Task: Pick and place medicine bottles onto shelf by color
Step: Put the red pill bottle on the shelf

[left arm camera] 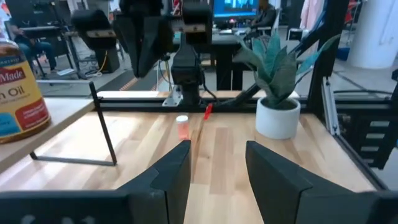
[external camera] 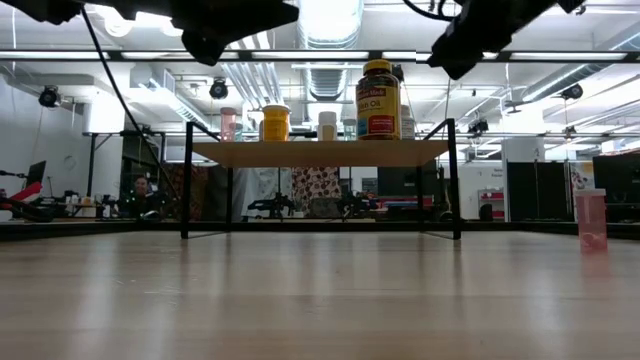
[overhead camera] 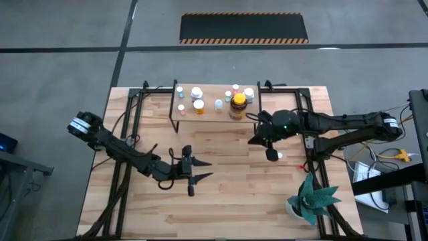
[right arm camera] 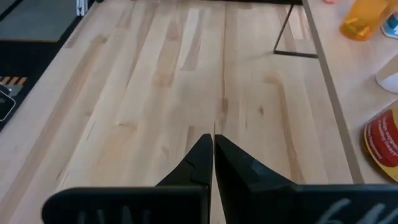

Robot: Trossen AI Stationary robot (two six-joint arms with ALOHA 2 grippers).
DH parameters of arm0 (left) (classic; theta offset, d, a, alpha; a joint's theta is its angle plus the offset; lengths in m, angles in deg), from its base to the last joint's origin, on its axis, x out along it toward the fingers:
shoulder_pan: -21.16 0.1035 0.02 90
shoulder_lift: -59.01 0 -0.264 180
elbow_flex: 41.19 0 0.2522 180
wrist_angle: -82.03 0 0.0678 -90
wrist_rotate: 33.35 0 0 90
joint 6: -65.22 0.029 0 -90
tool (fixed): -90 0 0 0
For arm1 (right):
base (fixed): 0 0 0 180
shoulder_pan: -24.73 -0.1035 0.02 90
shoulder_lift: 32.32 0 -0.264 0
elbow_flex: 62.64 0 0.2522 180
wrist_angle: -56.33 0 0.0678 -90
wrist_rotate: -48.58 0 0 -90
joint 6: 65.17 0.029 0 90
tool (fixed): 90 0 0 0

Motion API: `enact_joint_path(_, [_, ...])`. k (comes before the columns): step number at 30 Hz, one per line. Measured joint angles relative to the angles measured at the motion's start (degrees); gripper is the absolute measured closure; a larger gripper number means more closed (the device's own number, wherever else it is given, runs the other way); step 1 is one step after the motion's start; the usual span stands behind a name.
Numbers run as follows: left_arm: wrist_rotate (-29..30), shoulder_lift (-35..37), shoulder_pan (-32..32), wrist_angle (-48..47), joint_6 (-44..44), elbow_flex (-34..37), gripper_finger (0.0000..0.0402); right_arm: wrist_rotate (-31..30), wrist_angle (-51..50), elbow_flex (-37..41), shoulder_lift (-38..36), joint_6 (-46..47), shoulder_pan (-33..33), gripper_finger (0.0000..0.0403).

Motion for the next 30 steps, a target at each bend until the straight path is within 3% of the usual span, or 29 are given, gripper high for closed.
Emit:
enact_joint_path(9, [-0.1, 0.4, 0.0, 1.6, 0.0, 0.2, 0.0265, -0.1, 2.2, 3.6, -2.3, 0.1, -0.4, 0.0394])
enact_joint_path(14, [-0.1, 0.4, 0.0, 1.7, 0.1, 0.2, 0.0265, 0.6, 0.0, 2.3, -2.4, 5.1, -0.4, 0.0394])
enact_joint_path(19, [0.0, 0.7, 0.4, 1.7, 0.6, 0.1, 0.0265, 2.5, -13.0, -1.1, -2.0, 16.4, -1.3, 0.0394])
enact_joint_path(21, [0.1, 0.8, 0.7, 2.4, 0.7, 0.1, 0.0265, -0.9, -22.5, -3.1, -1.1, 25.2, -1.3, 0.0394])
enact_joint_path(26, [0.2, 0.9, 0.9, 3.3, 2.1, 0.1, 0.0265, -17.9, -48.1, -6.6, 2.0, 42.3, -4.0, 0.0394])
enact_joint_path(30, [0.3, 0.9, 0.9, 4.5, 3.4, 0.1, 0.0265, -18.8, -52.5, -6.3, 2.9, 46.0, -6.0, 0.0394])
